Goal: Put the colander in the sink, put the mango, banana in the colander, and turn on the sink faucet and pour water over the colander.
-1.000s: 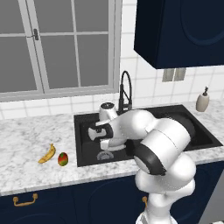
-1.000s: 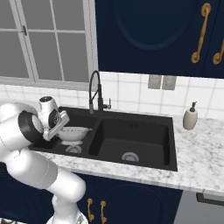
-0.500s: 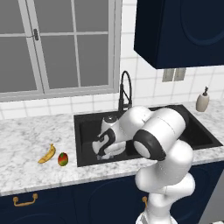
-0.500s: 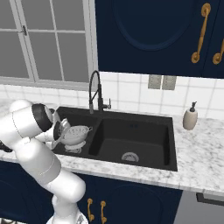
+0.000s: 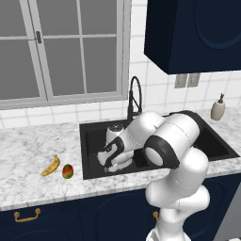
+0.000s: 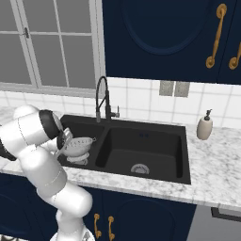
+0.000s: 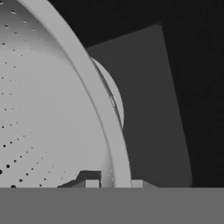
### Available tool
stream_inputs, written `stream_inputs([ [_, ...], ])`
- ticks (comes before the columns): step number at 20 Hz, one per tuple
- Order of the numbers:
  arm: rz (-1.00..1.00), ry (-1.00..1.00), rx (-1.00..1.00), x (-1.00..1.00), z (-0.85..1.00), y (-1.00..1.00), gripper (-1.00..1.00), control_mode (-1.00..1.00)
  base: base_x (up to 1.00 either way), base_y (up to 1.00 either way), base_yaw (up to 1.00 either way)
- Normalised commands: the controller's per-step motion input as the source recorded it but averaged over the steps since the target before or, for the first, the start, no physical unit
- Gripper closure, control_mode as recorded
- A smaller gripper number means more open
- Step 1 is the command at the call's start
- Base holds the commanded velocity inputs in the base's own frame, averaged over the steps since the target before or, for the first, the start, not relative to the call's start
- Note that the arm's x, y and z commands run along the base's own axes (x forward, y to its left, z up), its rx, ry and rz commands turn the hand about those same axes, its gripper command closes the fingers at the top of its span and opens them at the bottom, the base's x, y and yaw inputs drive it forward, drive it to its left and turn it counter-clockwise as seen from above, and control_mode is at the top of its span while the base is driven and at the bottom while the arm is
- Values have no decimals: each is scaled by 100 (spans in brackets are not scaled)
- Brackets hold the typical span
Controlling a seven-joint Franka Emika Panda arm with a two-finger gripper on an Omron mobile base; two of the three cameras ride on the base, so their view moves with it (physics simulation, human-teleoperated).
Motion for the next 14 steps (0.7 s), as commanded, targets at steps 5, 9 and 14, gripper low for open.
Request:
stream_inputs([
  [5, -19, 4, 0, 55, -7, 92, 100, -100, 0, 0, 0],
  [9, -24, 0, -1, 41, -25, 97, 100, -100, 0, 0, 0],
  [14, -38, 5, -3, 9, -51, 47, 100, -100, 0, 0, 0],
])
